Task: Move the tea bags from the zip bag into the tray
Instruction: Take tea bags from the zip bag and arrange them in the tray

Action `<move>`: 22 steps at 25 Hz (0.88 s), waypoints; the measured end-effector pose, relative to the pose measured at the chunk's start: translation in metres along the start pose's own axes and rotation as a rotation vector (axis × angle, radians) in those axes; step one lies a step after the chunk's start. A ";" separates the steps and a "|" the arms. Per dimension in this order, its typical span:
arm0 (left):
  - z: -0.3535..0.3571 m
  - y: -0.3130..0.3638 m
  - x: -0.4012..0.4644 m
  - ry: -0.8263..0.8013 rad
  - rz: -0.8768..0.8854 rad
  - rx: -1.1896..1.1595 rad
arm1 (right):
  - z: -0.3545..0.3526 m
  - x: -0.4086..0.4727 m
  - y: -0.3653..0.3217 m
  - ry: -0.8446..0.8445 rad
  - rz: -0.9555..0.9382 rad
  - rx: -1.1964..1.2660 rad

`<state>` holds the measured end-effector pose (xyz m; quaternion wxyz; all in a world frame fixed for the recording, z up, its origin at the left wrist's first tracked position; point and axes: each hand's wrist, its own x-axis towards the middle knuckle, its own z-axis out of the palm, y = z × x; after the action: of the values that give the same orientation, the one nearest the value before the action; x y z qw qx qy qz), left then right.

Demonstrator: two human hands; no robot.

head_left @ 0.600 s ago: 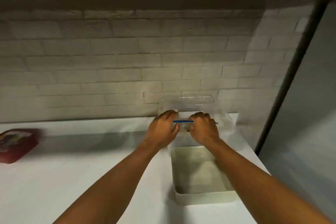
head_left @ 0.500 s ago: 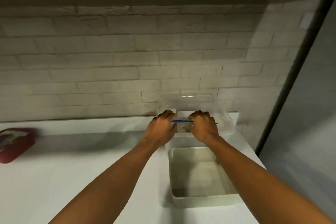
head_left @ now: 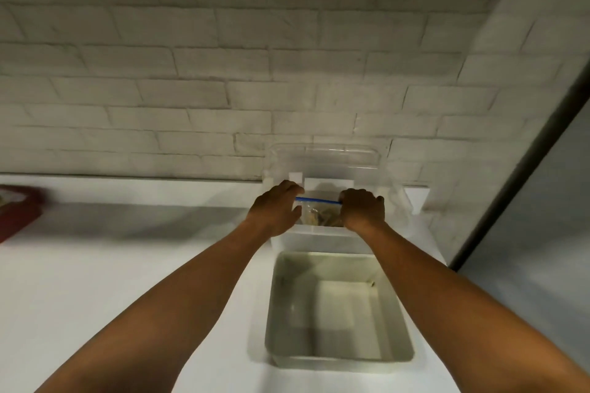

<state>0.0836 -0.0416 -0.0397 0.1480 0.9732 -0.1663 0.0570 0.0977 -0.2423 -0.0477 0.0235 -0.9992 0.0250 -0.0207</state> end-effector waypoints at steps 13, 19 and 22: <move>-0.074 0.015 0.034 0.404 0.154 0.159 | -0.091 0.005 -0.020 0.688 -0.090 0.244; -0.154 0.030 -0.002 0.510 0.211 0.102 | -0.136 -0.030 -0.086 0.888 -0.263 0.502; -0.174 -0.002 -0.036 0.655 0.248 0.210 | -0.136 -0.056 -0.130 0.878 -0.289 0.576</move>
<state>0.0393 0.0245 0.1194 0.0847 0.8857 -0.2202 0.3998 0.0419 -0.1162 0.0923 0.2807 -0.8429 -0.1119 -0.4452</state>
